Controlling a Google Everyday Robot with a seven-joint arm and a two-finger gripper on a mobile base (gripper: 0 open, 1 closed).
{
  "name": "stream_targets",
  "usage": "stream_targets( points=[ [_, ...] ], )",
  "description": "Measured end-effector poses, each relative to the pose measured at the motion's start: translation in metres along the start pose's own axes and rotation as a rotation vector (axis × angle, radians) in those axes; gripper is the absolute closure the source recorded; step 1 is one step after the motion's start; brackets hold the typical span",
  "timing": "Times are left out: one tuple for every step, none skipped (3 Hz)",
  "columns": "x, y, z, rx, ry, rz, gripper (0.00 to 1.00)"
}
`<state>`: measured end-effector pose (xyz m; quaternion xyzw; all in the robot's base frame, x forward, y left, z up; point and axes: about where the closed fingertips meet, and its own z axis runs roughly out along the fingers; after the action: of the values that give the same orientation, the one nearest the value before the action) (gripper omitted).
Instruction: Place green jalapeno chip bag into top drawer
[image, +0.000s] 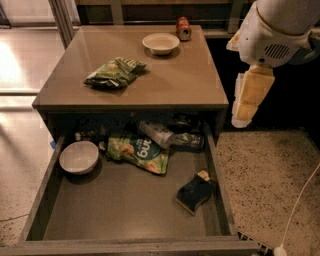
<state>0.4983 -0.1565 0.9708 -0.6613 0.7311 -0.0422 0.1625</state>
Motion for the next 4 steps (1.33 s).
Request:
stream_targets(
  points=[
    [-0.043, -0.005, 0.022, -0.042, -0.088, -0.148, 0.00],
    [-0.069, 0.000, 0.030, -0.073, -0.181, -0.320, 0.00],
    [-0.071, 0.000, 0.029, -0.066, -0.186, -0.365, 0.00],
    [-0.070, -0.004, 0.033, -0.061, -0.186, -0.359, 0.00]
  ],
)
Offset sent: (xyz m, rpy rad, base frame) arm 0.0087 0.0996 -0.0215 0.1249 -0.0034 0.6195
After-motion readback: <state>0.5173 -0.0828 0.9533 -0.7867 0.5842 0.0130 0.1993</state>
